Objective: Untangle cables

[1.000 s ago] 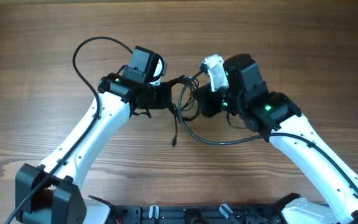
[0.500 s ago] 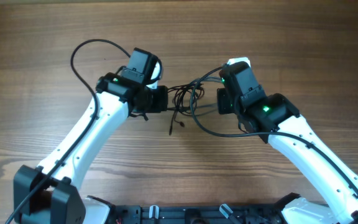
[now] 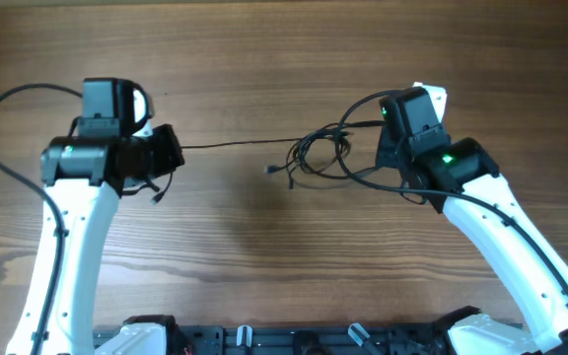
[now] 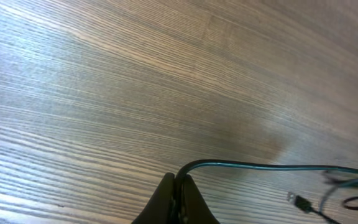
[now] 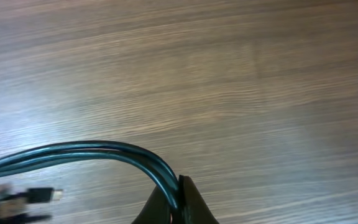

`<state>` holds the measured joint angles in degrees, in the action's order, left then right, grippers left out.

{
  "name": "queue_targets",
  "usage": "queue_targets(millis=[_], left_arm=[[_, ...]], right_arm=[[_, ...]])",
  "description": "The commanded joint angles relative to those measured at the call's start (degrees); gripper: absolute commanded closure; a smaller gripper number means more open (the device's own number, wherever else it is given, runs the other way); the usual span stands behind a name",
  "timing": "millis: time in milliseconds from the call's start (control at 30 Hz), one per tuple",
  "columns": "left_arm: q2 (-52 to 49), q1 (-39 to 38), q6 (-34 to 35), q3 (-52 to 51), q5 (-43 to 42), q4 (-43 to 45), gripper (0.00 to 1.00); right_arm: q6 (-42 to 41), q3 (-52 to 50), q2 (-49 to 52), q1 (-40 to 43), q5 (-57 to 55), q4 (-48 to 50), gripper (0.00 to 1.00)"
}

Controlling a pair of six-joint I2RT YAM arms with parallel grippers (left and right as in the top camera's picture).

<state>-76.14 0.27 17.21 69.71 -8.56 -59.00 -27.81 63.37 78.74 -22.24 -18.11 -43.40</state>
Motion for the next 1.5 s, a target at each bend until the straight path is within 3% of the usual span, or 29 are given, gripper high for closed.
queue_targets(millis=[0,100,167,200,233,333,433,667,767,933,1067,1200,1467], left_arm=[[0.83,1.77,-0.04,0.37,0.5,0.0,0.96],[0.83,1.77,-0.04,0.37,0.04,-0.2,0.95],[0.83,1.77,-0.07,0.37,-0.37,-0.57,0.89],[0.81,1.77,-0.09,0.37,-1.09,-0.66,0.81],[0.81,1.77,-0.09,0.37,-2.16,-0.63,0.66],[0.81,1.73,-0.09,0.37,-5.27,-0.61,0.37],[0.81,1.73,-0.11,0.37,-7.21,-0.59,0.25],[0.7,1.29,-0.28,0.37,-10.54,0.22,0.25],[0.7,-1.03,-0.28,0.37,-10.54,0.5,0.25],[0.7,-8.92,-2.62,0.37,-12.24,3.04,0.39],[0.5,-18.34,-8.04,0.37,-11.43,6.1,0.39],[-0.13,-23.37,-8.02,0.37,-5.86,7.82,0.39],[-3.37,-25.2,-8.02,0.37,-5.27,8.46,0.46]], right_arm=[[4.02,1.11,-0.52,1.27,8.31,3.17,0.95],[10.16,1.11,-0.52,1.27,20.04,7.06,0.94],[17.79,1.11,-0.52,1.27,34.14,10.45,0.95],[21.16,1.11,-0.52,1.25,42.45,12.41,0.95],[23.06,1.11,-0.52,1.25,49.46,14.23,0.95],[24.72,1.11,-0.52,1.25,66.14,19.74,0.96],[24.55,1.11,-0.52,1.25,78.71,25.33,0.96],[18.23,1.11,-0.52,1.25,89.96,36.44,0.96],[18.18,1.11,-0.52,1.2,89.96,36.5,0.96],[18.16,1.11,-0.52,1.2,86.38,36.0,0.96],[18.23,1.11,-0.52,1.2,83.38,34.49,0.96],[18.18,1.11,-0.52,1.2,83.43,34.1,0.96],[18.18,1.11,-0.52,1.2,83.43,33.88,0.96]])
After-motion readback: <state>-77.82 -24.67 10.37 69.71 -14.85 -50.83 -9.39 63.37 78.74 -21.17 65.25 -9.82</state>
